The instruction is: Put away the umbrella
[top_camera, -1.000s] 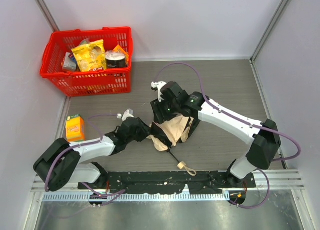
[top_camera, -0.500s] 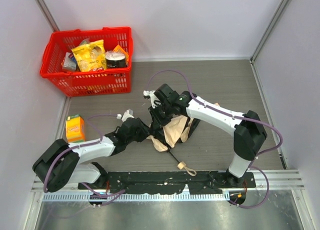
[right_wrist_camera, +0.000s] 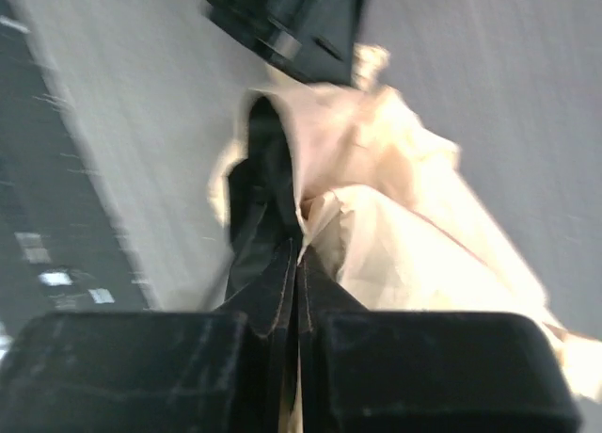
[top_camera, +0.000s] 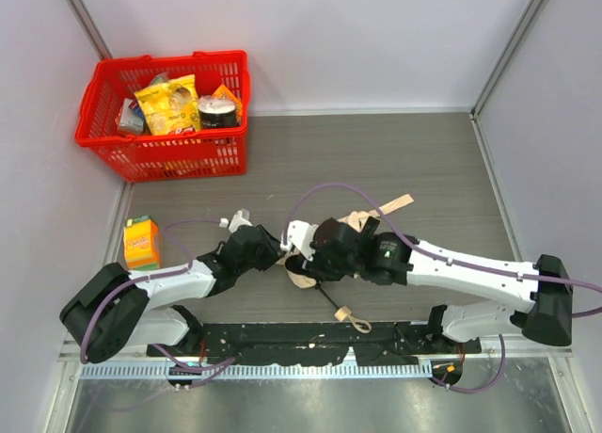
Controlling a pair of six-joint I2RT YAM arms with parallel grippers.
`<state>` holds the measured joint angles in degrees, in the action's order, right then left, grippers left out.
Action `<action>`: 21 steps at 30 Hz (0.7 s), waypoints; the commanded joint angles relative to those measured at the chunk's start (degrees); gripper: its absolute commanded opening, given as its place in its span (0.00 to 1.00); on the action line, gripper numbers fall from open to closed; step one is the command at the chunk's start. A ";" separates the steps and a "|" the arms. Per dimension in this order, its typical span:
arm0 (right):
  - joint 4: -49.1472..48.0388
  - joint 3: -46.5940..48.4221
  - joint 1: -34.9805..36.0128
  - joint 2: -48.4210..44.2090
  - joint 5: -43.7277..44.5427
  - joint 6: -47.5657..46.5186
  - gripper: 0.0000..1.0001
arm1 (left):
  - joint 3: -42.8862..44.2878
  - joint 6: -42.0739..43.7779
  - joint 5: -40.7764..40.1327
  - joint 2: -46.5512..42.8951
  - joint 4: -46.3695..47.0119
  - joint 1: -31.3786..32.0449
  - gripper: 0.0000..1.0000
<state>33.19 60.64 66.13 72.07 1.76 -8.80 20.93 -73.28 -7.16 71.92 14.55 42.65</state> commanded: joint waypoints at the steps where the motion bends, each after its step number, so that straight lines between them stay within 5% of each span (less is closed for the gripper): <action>1: -5.93 -10.52 4.53 -0.80 24.58 -11.76 0.09 | -1.24 1.38 -2.60 -0.99 -0.04 -0.12 0.00; 7: -7.00 -14.23 4.89 1.68 32.61 -12.74 0.20 | -0.71 2.26 -3.04 -1.78 -1.01 -0.20 0.00; 11: -3.05 -10.48 4.89 -5.16 22.62 -7.12 0.38 | -0.71 2.17 -2.95 -1.26 -0.49 -0.20 0.00; 14: -1.47 -6.43 4.28 -8.61 16.63 0.15 0.70 | -0.54 1.82 -2.42 -0.38 0.13 -0.12 0.00; 21: -4.62 2.54 -4.15 -8.64 6.70 20.81 0.82 | -0.27 1.82 -2.51 -0.81 -0.75 -0.20 0.00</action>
<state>31.53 58.39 67.26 61.67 14.44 -3.51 20.47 -73.30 -7.09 71.40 14.50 42.63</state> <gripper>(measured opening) 0.807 0.319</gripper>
